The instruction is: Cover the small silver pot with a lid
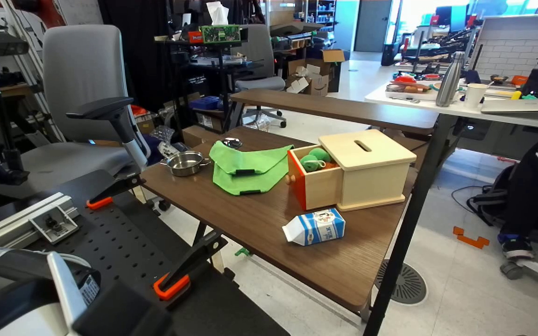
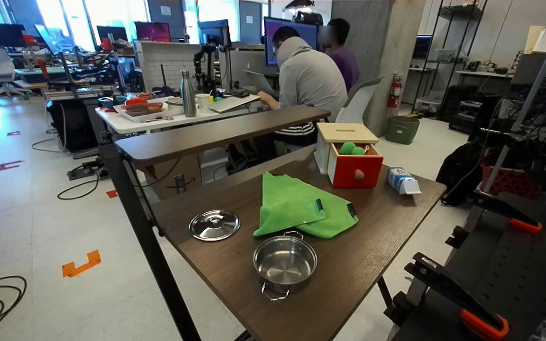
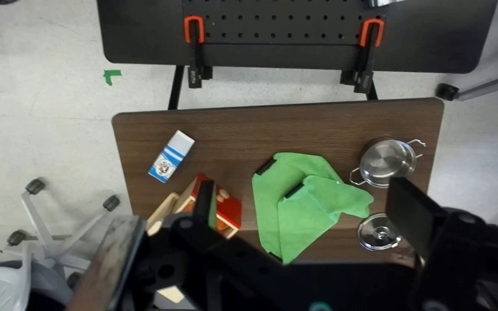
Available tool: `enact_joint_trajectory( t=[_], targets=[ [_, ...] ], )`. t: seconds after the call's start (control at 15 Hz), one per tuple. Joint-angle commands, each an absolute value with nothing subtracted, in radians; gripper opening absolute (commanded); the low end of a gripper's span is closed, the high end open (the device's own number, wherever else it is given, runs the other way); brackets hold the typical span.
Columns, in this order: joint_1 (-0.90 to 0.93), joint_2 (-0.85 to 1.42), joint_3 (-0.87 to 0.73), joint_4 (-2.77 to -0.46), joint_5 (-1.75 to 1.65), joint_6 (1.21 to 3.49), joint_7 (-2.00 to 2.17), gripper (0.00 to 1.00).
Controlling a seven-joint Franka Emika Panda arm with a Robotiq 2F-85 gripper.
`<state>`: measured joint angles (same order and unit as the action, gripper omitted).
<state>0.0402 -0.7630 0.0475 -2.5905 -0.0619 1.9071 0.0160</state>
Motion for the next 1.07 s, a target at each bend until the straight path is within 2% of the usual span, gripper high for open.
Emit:
enact_joint_trajectory(
  t=[0.0, 0.53, 0.8, 1.0],
  targets=[
    [0.105, -0.649, 0.093, -2.607, 0.033, 2.077, 0.058, 1.0],
    [0.159, -0.216, 0.261, -2.527, 0.041, 2.478, 0.246, 1.0],
    [0.164, 0.039, 0.301, -2.402, -0.03, 2.575, 0.348, 1.0],
    [0.2, 0.23, 0.267, -2.26, -0.114, 2.578, 0.426, 1.0]
  ],
)
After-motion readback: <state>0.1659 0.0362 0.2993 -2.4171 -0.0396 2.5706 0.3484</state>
